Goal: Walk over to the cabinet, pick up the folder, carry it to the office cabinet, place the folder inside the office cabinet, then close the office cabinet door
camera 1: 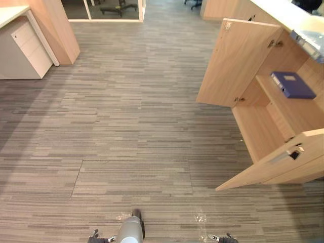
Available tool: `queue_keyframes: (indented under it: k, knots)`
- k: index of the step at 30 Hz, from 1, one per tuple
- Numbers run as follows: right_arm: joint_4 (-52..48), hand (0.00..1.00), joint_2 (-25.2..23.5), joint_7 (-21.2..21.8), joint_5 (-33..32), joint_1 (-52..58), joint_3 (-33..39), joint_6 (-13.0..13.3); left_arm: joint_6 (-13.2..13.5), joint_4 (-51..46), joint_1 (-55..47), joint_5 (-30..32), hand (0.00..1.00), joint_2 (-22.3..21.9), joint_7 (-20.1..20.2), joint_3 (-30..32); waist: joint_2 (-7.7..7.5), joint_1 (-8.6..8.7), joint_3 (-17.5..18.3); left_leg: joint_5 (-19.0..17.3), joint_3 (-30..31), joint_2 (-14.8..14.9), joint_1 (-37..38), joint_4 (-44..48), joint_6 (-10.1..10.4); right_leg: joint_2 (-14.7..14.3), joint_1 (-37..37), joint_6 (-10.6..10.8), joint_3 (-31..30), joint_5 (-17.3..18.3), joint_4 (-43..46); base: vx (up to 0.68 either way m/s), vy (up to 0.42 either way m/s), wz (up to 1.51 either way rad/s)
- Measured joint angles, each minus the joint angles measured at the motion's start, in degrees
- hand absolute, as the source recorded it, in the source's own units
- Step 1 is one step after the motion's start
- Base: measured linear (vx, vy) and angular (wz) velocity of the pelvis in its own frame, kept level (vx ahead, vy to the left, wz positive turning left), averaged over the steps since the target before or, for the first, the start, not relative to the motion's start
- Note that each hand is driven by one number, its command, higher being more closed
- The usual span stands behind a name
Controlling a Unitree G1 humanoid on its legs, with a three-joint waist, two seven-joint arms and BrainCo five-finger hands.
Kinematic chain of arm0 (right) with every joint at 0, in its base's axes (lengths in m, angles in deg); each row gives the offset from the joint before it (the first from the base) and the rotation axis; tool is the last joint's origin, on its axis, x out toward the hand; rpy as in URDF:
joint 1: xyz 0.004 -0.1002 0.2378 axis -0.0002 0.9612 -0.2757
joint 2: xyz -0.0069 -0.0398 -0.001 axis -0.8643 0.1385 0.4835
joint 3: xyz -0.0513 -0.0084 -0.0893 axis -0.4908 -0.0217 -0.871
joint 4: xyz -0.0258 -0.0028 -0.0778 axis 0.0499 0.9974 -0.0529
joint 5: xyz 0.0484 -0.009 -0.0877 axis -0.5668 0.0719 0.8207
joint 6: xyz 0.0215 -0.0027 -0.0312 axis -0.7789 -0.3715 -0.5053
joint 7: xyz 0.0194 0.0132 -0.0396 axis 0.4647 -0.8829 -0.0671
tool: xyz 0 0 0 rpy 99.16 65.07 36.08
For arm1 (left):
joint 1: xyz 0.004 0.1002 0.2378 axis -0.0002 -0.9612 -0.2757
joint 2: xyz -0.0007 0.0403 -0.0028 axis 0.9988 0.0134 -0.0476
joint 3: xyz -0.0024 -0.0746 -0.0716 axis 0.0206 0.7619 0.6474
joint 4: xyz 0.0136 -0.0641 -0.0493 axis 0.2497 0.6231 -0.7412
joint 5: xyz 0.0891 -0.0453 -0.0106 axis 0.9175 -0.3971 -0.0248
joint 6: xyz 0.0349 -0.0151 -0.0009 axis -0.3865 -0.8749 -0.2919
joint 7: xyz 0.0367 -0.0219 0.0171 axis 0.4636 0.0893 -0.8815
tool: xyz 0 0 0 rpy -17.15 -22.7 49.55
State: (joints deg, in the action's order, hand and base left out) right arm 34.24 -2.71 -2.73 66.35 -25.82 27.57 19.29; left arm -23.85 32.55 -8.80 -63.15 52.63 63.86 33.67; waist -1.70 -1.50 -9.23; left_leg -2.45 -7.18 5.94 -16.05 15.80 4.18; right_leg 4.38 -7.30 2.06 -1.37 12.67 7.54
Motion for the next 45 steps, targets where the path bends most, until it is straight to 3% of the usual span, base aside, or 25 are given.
queue_keyframes:
  k: [1, 2, 5, 7, 10, 12, 15, 16, 18, 19, 20, 21, 24, 27, 29, 31, 32, 34, 36, 39, 41, 42, 43, 44, 45]
  knots:
    - [0.07, 0.00, -0.11, -0.02, 0.03, 0.23, 0.25, -0.03, 0.02, -0.10, -0.41, -0.25, 0.00, 0.02, 0.02, -0.03, -0.14, -0.31, 0.49, 2.43, -0.65, -0.82, 0.09, 0.08, -1.33, 1.14, -0.19, 0.80, -0.61, 0.49, -0.18, 0.44, 0.421, -0.33]
    - [-0.34, 0.00, -1.52, -0.02, 0.00, 0.13, 2.09, -0.03, 0.02, -0.60, -0.57, -0.25, 0.00, 0.39, 0.01, -0.03, -1.02, -0.49, 1.31, 0.94, -2.06, -2.22, -0.27, 1.33, -2.97, 2.76, -0.40, 0.85, -1.20, 0.34, -0.05, 0.49, 0.415, -0.32]
    - [-2.30, 0.00, -4.51, 0.00, 0.06, 0.18, 3.84, 0.02, 0.10, -1.77, -0.82, -0.58, 0.00, 0.49, -0.05, -1.03, -1.27, -1.12, 2.21, -2.35, -5.33, -5.03, 2.34, 2.18, -5.06, 6.50, 0.03, 1.46, -2.13, -0.57, 3.11, 0.38, 0.280, -0.35]
    - [-2.83, 0.00, -4.39, 0.60, 0.44, 0.13, 2.84, -0.27, 0.23, -3.39, -1.95, -1.42, 0.00, 0.30, -0.05, -1.95, -1.21, -1.37, 2.67, -4.32, -8.02, -7.12, 8.13, 0.62, -6.52, 9.02, 1.96, 2.12, -2.46, -0.18, 14.05, 0.39, 0.283, -0.60]
    - [-5.38, 0.00, -4.12, 0.62, 1.13, 0.37, 1.29, -0.35, 0.34, -3.25, -2.34, -1.49, 0.00, 0.92, 0.00, -2.99, -1.49, -0.92, 3.18, -5.68, -9.46, -10.35, 15.82, -3.73, -7.59, 11.78, 15.02, 2.87, -4.02, -2.86, 43.96, 0.37, 0.234, -0.24]
    - [-6.17, 0.00, -4.06, 0.35, 0.87, 0.04, 0.98, -0.05, 0.59, -3.39, -1.12, -1.42, 0.00, 0.75, 0.03, -3.98, -1.02, -0.54, 3.13, -5.73, -8.90, -11.00, 19.63, -6.31, -7.50, 11.94, 20.70, 2.39, -1.18, -2.30, 51.41, 0.34, 0.074, 0.17]
    - [-6.64, 0.00, -4.03, -0.06, -0.29, -0.54, 0.92, 0.42, 1.13, -2.54, 1.07, -1.32, 0.00, 0.04, 0.04, -3.97, -0.47, 0.23, 2.57, -6.35, -7.54, -9.09, 24.75, -9.52, -6.84, 9.75, 26.10, 1.86, 7.14, 1.05, 45.83, 0.30, -0.072, 0.19]
    - [-6.65, 0.00, -4.04, -0.27, -1.06, -0.62, 0.92, 0.71, 1.21, -1.94, 1.44, -1.37, 0.00, -0.47, 0.01, -3.95, -0.15, 0.98, 2.52, -6.91, -7.14, -7.25, 26.21, -9.81, -5.97, 7.85, 26.26, 1.89, 10.43, 1.09, 37.78, 0.29, -0.171, 0.19]
    - [-6.55, 0.00, -4.16, -0.67, -2.45, -0.72, 1.04, 0.86, 1.39, -0.26, 2.68, -1.32, 0.00, -1.77, 0.01, -3.83, -0.27, 1.43, 2.37, -8.52, -6.36, -5.19, 27.99, -10.61, -4.30, 6.39, 26.26, 0.94, 14.30, -0.04, 26.31, 0.28, -0.218, 0.19]
    - [-6.45, 0.00, -4.10, -0.73, -2.81, -0.70, 1.03, 0.92, 1.36, 0.36, 3.38, -0.66, 0.00, -2.90, 0.03, -3.06, -0.26, 1.41, 2.34, -9.64, -6.38, -4.38, 29.35, -10.91, -3.05, 5.82, 26.23, -0.35, 15.38, -2.97, 19.07, 0.24, -0.227, 0.03]
    - [-6.42, 0.00, -3.99, -0.72, -3.21, -0.65, 1.00, 0.96, 1.42, 0.81, 3.52, 0.21, 0.00, -3.11, 0.05, -2.84, -0.14, 1.63, 2.38, -10.33, -6.41, -3.96, 30.05, -10.83, -2.28, 5.65, 25.94, -0.91, 15.49, -6.38, 18.54, 0.34, -0.316, -0.05]
    - [-6.18, 0.00, -3.36, -0.62, -4.08, -0.50, 1.04, 1.09, 1.48, 2.57, 4.23, 1.18, 0.00, -3.59, 0.04, -2.47, 0.67, 1.97, 2.27, -11.58, -6.15, -2.45, 31.20, -10.88, -1.29, 4.47, 25.62, -3.00, 16.57, -8.12, 19.59, 0.38, -0.325, -0.07]
    - [-6.52, 0.00, -2.83, -0.57, -4.35, -1.10, 1.22, 1.89, 1.23, 4.14, 5.51, 2.28, 0.00, -4.48, 0.14, -2.05, 2.46, 2.34, 1.33, -10.84, -5.90, 0.51, 32.51, -10.02, -0.90, 1.89, 25.60, -5.33, 17.93, -2.43, 23.75, 0.56, -0.415, -0.03]
    - [-6.17, 0.00, -2.79, -0.49, -4.22, -0.48, 1.35, 1.88, 1.16, 3.69, 5.74, 2.11, 0.00, -4.72, 0.21, -0.92, 2.89, 2.90, 1.23, -10.81, -4.00, 4.99, 29.66, 1.98, 0.13, -1.30, 19.95, -5.94, 19.94, 0.09, 20.58, 0.33, -0.266, 0.17]
    - [-6.26, 0.00, -2.84, -0.43, -4.28, 0.47, 1.04, 1.89, 1.15, 1.06, 4.39, -0.78, 0.00, -5.53, 0.28, 2.78, 3.27, 2.61, 1.12, -6.00, 0.91, 9.63, 18.72, 30.09, 4.96, -5.33, 12.42, -6.33, 19.74, 0.35, 14.10, 0.39, -0.297, -0.10]
    - [-6.07, 0.00, -2.77, -0.44, -4.31, 0.86, 0.82, 1.90, 1.31, -1.58, 2.90, -4.05, 0.00, -6.38, 0.05, 4.95, 3.89, 2.05, 1.06, -6.07, 1.23, 11.63, 12.08, 45.06, 4.81, -7.83, 7.56, -7.38, 17.74, 0.33, 10.37, 0.40, -0.174, -0.60]
    - [-5.97, 0.00, -2.39, -0.47, -4.37, 0.97, -0.88, 1.89, 1.31, -2.80, 2.15, -5.98, 0.00, -6.37, -0.16, 5.16, 3.79, 1.57, 0.71, -6.77, 0.99, 11.33, 8.42, 49.19, 3.72, -8.79, 4.73, -8.62, 15.76, 0.64, 8.05, 0.33, -0.060, -0.83]
    - [-5.84, 0.00, -1.87, -0.46, -4.23, 1.13, -2.43, 1.72, 1.43, -4.46, 1.74, -7.24, 0.00, -6.63, -0.18, 5.12, 3.45, 0.90, 0.58, -7.88, 0.07, 10.44, 3.42, 48.17, 2.61, -9.21, 1.11, -8.70, 12.73, 0.67, 5.18, 0.33, 0.002, -0.85]
    - [-5.79, 0.00, -1.55, -0.43, -4.13, 1.23, -3.68, 1.55, 1.70, -5.88, 1.45, -8.14, 0.00, -6.63, -0.18, 5.15, 3.28, -0.30, 0.56, -9.82, 0.00, 9.06, -0.91, 41.06, 1.93, -8.80, -1.31, -8.54, 9.26, 0.69, 2.78, 0.36, 0.060, -0.93]
    - [-5.57, 0.00, -1.57, -0.44, -4.15, 1.46, -5.51, 1.12, 2.06, -6.77, 1.13, -9.14, 0.00, -6.69, -0.25, 5.84, 2.08, -1.34, 0.26, -10.03, 2.57, 4.92, -2.30, 16.93, 2.44, -5.64, -5.53, -5.17, 4.40, 1.06, 0.14, 0.45, 0.178, -0.85]
    - [-5.34, 0.00, -1.80, -0.46, -3.90, 1.47, -5.66, 1.08, 2.24, -6.53, 1.23, -9.25, 0.00, -6.81, -0.43, 7.22, 1.64, -1.63, 0.14, -5.04, 9.74, 1.95, -2.31, 1.96, 2.90, -2.75, -8.19, -1.91, 1.85, 2.89, -0.32, 0.55, 0.322, -0.74]
    - [-5.18, 0.00, -1.78, -0.45, -3.55, 1.64, -5.67, 1.10, 2.25, -6.08, 1.25, -9.37, 0.00, -6.85, -0.62, 7.58, 1.65, -1.86, 0.18, -2.91, 10.95, 1.61, -2.05, 0.06, 3.30, -2.20, -8.74, -0.95, 1.14, 3.45, -0.24, 0.55, 0.367, -0.85]
    - [-4.50, 0.00, -1.90, -0.45, -3.17, 1.92, -5.69, 1.10, 2.35, -5.04, 1.36, -10.29, 0.00, -6.81, -1.25, 8.23, 1.45, -2.61, 0.78, 4.60, 11.09, 1.32, -1.54, 1.70, 3.37, -1.13, -9.88, 0.06, -0.82, 3.98, -0.07, 0.56, 0.386, -0.73]
    - [-4.00, 0.00, -2.29, -0.46, -3.08, 1.69, -5.72, 1.06, 2.35, -4.85, 1.51, -10.85, 0.00, -6.55, -1.45, 8.68, 1.03, -2.87, 1.28, 4.47, 10.28, 0.94, -1.74, 3.21, 2.66, -0.30, -9.81, 0.47, -1.68, 3.81, 0.38, 0.66, 0.459, -0.71]
    - [-4.16, 0.00, -3.50, -0.43, -2.70, 1.35, -6.04, 1.08, 2.57, -4.89, 2.02, -11.56, 0.00, -6.19, -1.86, 9.21, -0.58, -2.63, 1.55, 1.86, 8.66, 0.03, -2.20, 5.87, 1.57, 1.62, -8.76, 1.62, -2.52, 2.07, 1.88, 0.62, 0.472, -0.65]
